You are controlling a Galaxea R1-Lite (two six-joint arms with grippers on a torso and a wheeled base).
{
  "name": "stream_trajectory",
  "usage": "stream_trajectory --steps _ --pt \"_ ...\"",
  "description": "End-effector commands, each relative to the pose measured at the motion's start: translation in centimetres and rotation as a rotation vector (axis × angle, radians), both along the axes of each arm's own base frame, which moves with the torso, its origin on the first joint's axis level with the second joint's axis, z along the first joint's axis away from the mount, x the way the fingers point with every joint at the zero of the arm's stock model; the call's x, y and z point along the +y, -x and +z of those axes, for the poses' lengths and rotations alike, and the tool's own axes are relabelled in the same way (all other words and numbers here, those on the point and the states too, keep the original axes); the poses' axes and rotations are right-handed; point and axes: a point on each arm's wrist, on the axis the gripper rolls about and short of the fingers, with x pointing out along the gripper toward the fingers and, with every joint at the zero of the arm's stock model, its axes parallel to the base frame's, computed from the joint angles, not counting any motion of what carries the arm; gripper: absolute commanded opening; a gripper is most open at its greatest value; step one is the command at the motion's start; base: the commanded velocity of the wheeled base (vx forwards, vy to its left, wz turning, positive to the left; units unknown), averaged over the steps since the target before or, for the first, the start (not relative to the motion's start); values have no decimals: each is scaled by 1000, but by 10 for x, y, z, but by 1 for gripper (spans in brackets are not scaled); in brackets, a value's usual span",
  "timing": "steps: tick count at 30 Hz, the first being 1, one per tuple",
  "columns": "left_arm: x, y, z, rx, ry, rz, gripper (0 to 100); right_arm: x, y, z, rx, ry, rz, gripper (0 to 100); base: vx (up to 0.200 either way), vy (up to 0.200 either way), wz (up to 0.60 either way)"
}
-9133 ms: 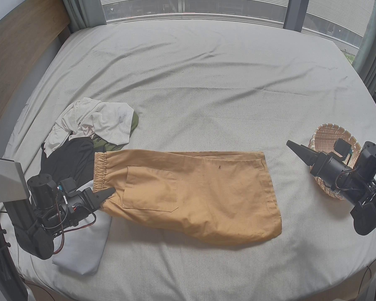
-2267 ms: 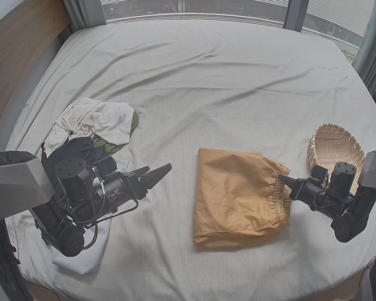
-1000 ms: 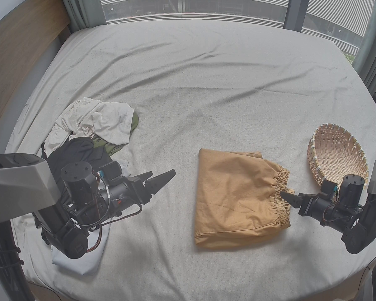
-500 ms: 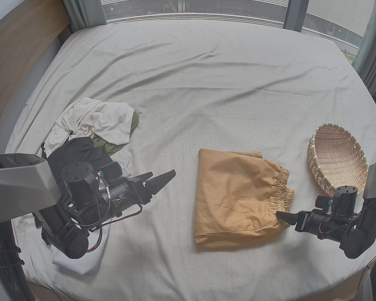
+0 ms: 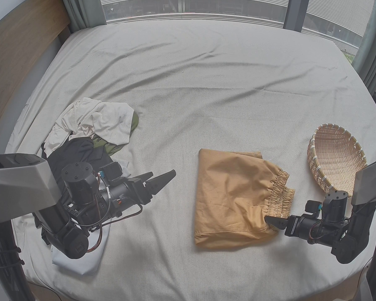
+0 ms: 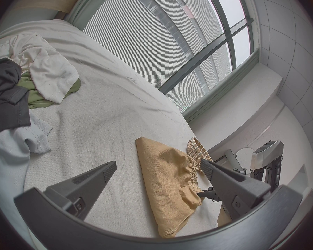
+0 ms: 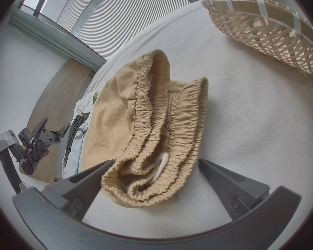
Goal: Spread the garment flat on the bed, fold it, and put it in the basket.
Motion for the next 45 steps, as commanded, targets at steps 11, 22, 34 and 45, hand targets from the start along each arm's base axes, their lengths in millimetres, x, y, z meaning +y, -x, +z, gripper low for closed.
stream_trajectory --steps 11,22,34,45 --pt "0 0 1 -3 2 2 100 7 -4 1 1 -49 3 100 0 0 0" --pt "0 -1 -1 0 0 2 100 7 -1 17 -53 -65 9 100 0 0 0" --pt "0 -1 0 -1 1 2 100 4 -2 2 8 -45 -12 100 0 0 0" --pt "0 -1 1 -4 2 2 100 12 4 -8 51 -34 29 100 0 0 0"
